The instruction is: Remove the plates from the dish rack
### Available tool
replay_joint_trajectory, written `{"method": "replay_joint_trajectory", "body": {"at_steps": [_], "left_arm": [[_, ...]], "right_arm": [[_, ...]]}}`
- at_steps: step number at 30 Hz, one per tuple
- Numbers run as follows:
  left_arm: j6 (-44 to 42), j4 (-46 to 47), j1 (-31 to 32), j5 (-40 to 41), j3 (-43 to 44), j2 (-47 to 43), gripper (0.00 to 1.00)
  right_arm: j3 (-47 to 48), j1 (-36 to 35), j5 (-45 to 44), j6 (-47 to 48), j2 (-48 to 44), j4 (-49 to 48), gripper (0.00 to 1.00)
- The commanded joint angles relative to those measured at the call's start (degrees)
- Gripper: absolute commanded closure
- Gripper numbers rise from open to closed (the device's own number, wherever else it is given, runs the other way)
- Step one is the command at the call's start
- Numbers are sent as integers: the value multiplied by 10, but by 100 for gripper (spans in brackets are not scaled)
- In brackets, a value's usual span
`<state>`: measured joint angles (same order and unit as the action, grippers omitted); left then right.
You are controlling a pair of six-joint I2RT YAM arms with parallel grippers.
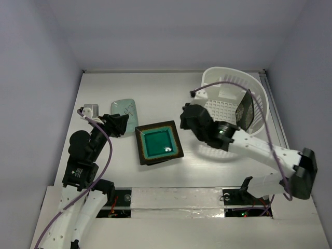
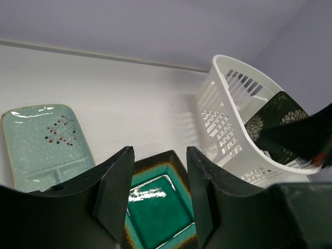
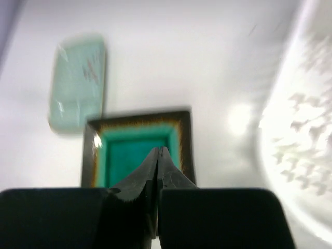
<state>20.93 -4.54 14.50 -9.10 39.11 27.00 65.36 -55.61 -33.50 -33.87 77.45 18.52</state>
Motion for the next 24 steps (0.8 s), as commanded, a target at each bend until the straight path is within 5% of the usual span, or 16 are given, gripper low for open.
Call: {"method": "replay_joint_trajectory", "body": {"at_steps": [1,6,7,10,18,24], "left_arm": [[3,26,-4,-12,8,-7,59],[3,25,-4,-14,8,-14,69],[3,25,-4,-14,8,-14,73],[3,26,-4,-19,9,-15,77],[3,28,1,-19,10,-16,73],[3,26,1,-19,11,-20,66]], "right_arm": [[68,43,-171,56,-65,92,100],[86,160,-229,41,-92,223,93],[83,180,-226,44,-100,231,63],[71,240,-233,54,-122,252,23],[60,411,-130,157,-108,195,28],[52,440,-45,175,-61,180,37]]}}
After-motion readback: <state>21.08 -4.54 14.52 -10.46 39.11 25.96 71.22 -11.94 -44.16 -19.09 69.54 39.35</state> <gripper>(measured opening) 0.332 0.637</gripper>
